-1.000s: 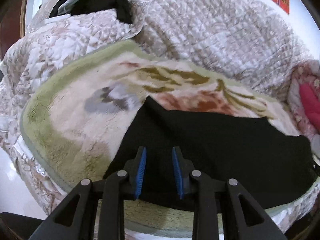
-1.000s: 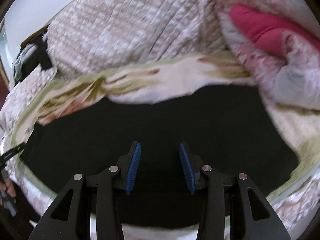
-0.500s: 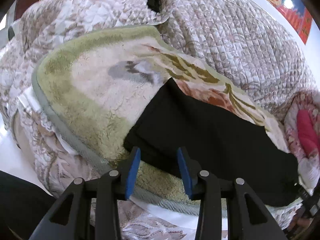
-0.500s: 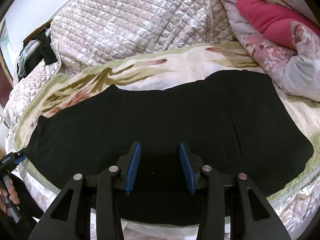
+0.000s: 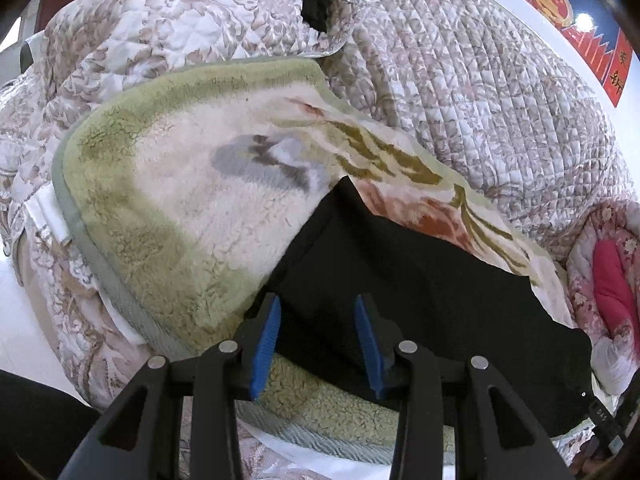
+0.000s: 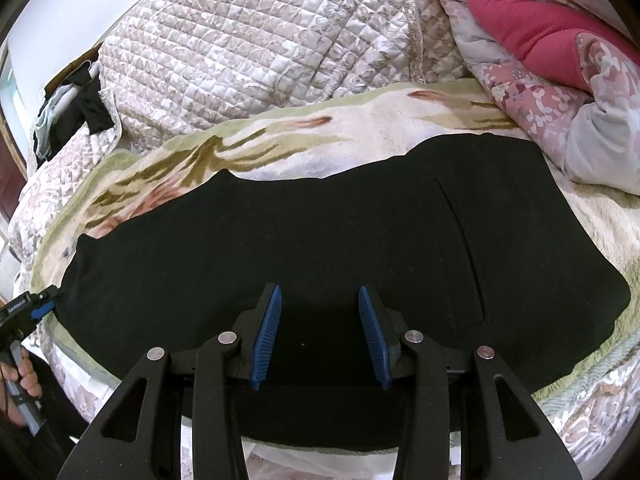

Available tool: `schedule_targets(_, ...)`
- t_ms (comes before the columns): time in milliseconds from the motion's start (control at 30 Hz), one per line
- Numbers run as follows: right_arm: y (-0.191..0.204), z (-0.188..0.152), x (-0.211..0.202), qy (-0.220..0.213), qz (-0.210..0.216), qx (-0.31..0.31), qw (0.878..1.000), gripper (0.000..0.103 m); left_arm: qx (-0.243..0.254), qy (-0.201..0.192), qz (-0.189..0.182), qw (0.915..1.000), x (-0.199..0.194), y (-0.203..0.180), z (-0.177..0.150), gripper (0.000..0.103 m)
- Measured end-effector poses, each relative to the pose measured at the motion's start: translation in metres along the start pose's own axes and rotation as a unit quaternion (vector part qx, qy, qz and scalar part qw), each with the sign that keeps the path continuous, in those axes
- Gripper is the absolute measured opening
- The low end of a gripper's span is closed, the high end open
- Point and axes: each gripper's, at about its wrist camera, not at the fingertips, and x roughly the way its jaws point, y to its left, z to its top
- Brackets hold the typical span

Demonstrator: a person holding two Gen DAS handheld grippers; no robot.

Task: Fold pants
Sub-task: 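Grasp the black pants edge again with the left gripper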

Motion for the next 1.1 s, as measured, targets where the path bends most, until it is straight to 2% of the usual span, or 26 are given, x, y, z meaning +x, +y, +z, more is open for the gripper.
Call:
schedule_targets(100, -0.001, 0.000, 0.001, 0.001, 0.000, 0.000, 1.000, 0.041, 0.010, -0.007, 0.014, 0.9998, 0.000, -0.001, 0.001, 0.013)
schedule_targets(133, -0.001, 0.000, 0.000, 0.000, 0.001, 0.000, 1.000, 0.041, 0.011, -0.007, 0.014, 0.9998, 0.001, -0.001, 0.002, 0.008)
schedule_targets(300, -0.003, 0.000, 0.000, 0.000, 0.003, 0.003, 1.000, 0.041, 0.030, -0.028, 0.030, 0.9987, -0.009, -0.004, 0.004, 0.004)
schedule_targets(433, -0.003, -0.001, -0.001, -0.001, 0.003, 0.006, 1.000, 0.041, 0.047, -0.044, 0.061, 0.9961, -0.022, -0.005, -0.002, 0.004)
schedule_targets(500, -0.003, -0.001, -0.001, -0.001, 0.002, 0.006, 1.000, 0.041, 0.050, -0.032, 0.080, 0.9950, -0.014, -0.003, -0.004, 0.004)
schedule_targets(567, -0.005, 0.000, -0.001, -0.001, 0.002, 0.003, 1.000, 0.041, 0.028, -0.011, 0.086, 0.9958, -0.007, 0.007, -0.004, 0.006)
schedule_targets(600, -0.004, 0.000, -0.001, 0.000, 0.001, 0.002, 1.000, 0.041, 0.023, -0.012, 0.093, 0.9953, -0.008, 0.008, -0.003, 0.009)
schedule_targets(667, -0.004, -0.001, -0.003, -0.003, -0.011, -0.001, 1.000, 0.041, 0.030, -0.029, 0.127, 0.9910, -0.015, 0.005, -0.001, 0.009)
schedule_targets(700, -0.004, -0.001, -0.005, -0.009, -0.016, -0.002, 1.000, 0.041, 0.033, -0.039, 0.131, 0.9900, -0.019, 0.002, 0.000, 0.009)
schedule_targets(800, -0.006, 0.003, -0.013, -0.032, -0.039, 0.001, 0.999, 0.041, 0.056, -0.057, 0.106, 0.9912, -0.030, -0.014, 0.003, 0.011)
schedule_targets(867, -0.014, 0.005, -0.017, -0.043, -0.066, 0.019, 0.997, 0.041, 0.083, -0.057, 0.074, 0.9921, -0.030, -0.032, 0.002, 0.024)
schedule_targets(900, -0.019, 0.006, -0.018, -0.045, -0.077, 0.028, 0.996, 0.041, 0.094, -0.046, 0.049, 0.9933, -0.024, -0.041, 0.002, 0.036)
schedule_targets(1000, -0.045, 0.007, -0.025, -0.056, -0.113, 0.080, 0.989, 0.041, 0.126, -0.002, 0.006, 0.9920, 0.000, -0.066, -0.003, 0.038)
schedule_targets(1033, -0.054, 0.007, -0.029, -0.062, -0.129, 0.099, 0.985, 0.041, 0.139, 0.012, 0.001, 0.9902, 0.012, -0.071, -0.006, 0.038)
schedule_targets(1100, -0.064, 0.007, -0.041, -0.081, -0.142, 0.128, 0.978, 0.041, 0.145, 0.045, 0.025, 0.9881, 0.032, -0.073, -0.012, 0.038)
